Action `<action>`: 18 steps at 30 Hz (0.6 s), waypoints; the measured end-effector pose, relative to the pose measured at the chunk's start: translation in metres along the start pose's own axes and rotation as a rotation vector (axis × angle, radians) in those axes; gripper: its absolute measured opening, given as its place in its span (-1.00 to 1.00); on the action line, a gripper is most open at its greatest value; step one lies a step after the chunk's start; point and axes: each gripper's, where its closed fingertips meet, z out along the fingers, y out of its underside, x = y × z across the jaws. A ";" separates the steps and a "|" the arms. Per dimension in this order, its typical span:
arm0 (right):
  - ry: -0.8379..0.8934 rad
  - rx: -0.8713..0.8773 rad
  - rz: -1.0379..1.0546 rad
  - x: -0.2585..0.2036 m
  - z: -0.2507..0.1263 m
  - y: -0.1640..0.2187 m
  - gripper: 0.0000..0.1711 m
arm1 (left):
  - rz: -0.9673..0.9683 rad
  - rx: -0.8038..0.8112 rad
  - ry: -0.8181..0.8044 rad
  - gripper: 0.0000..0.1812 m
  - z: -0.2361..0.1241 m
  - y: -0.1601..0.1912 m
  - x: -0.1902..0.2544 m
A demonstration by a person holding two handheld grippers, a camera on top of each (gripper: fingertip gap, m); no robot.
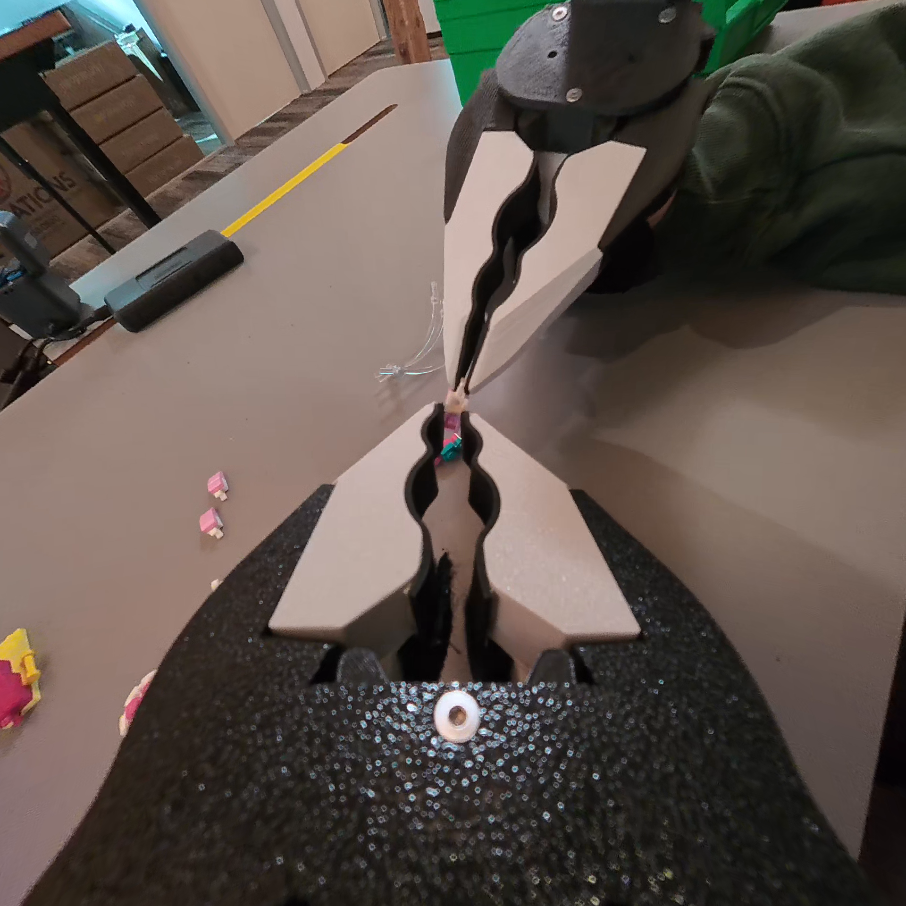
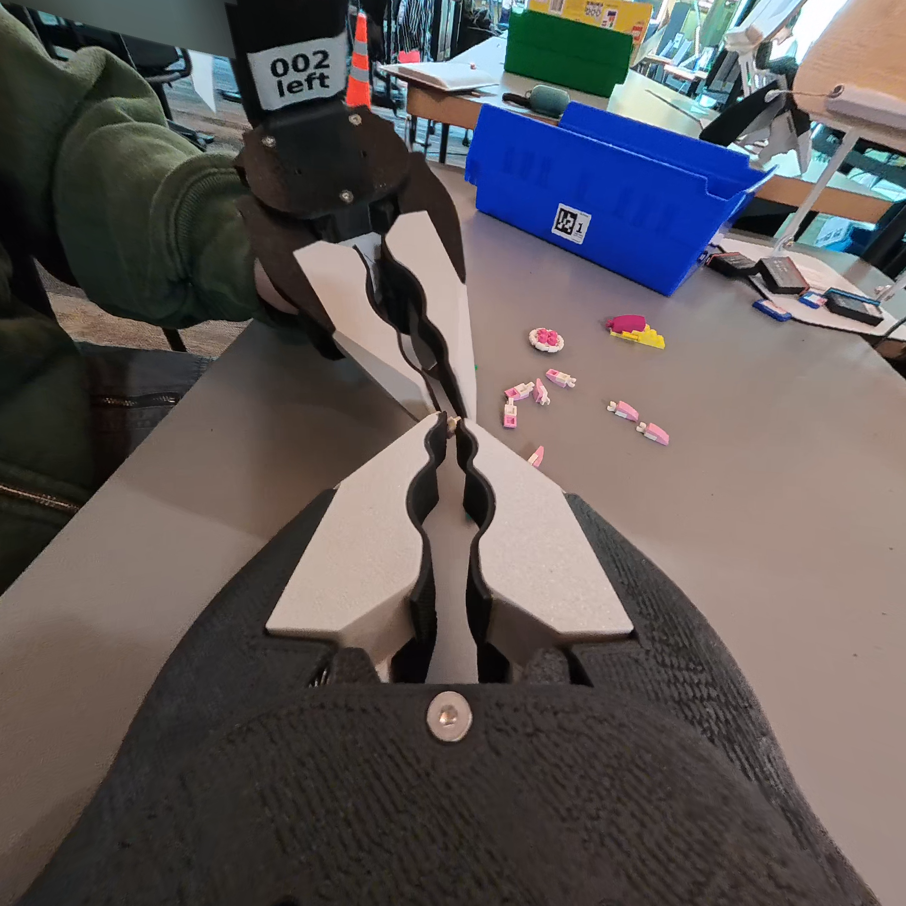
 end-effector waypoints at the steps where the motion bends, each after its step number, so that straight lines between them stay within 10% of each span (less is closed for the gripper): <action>1: 0.004 -0.003 -0.013 0.000 0.000 0.000 -0.99 | -0.003 -0.006 -0.001 -0.95 0.001 0.000 0.000; 18: 0.049 -0.079 -0.105 0.001 0.005 0.011 -0.99 | -0.019 -0.049 -0.017 -0.96 0.012 0.013 -0.001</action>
